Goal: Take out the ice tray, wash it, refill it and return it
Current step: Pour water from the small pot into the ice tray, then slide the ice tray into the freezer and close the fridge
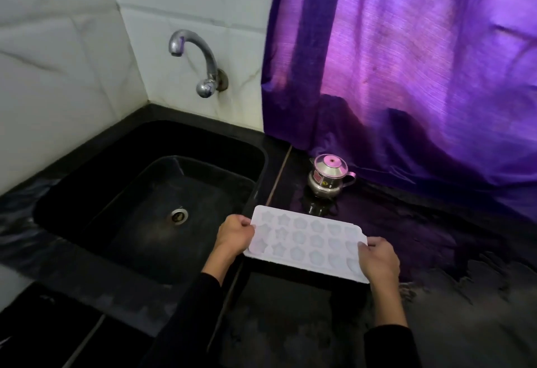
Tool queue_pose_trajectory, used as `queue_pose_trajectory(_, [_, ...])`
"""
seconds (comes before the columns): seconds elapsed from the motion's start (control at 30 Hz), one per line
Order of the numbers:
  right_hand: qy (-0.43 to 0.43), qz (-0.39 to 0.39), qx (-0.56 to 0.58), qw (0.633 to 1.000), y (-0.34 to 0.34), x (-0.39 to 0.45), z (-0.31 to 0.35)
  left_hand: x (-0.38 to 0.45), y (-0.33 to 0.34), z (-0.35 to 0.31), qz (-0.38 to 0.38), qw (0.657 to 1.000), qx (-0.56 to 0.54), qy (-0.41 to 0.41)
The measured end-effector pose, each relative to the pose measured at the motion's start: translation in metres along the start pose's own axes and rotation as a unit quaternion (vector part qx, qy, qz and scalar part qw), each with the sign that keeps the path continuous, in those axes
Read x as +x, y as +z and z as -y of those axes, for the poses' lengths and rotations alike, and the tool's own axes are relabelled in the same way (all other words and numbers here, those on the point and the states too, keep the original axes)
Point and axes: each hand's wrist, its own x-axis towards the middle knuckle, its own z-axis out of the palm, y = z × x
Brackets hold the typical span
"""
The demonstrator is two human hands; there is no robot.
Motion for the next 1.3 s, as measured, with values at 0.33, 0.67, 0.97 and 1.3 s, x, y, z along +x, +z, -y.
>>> queue_pose_trajectory(0.33, [-0.147, 0.132, 0.039, 0.98, 0.079, -0.086, 0.1, -0.069, -0.147, 0.089, -0.15, 0.977, -0.155, -0.006])
queue_pose_trajectory(0.67, [-0.299, 0.332, 0.044, 0.893, 0.179, -0.252, 0.157, -0.214, -0.262, 0.204, -0.372, 0.897, -0.228, -0.075])
queue_pose_trajectory(0.97, [-0.411, 0.494, -0.036, 0.766, 0.234, -0.388, 0.172, -0.349, -0.255, 0.278, -0.555, 0.772, -0.258, -0.172])
queue_pose_trajectory(1.3, [-0.522, 0.67, -0.109, 0.516, 0.261, -0.542, 0.139, -0.471, -0.191, 0.295, -0.724, 0.551, -0.29, -0.297])
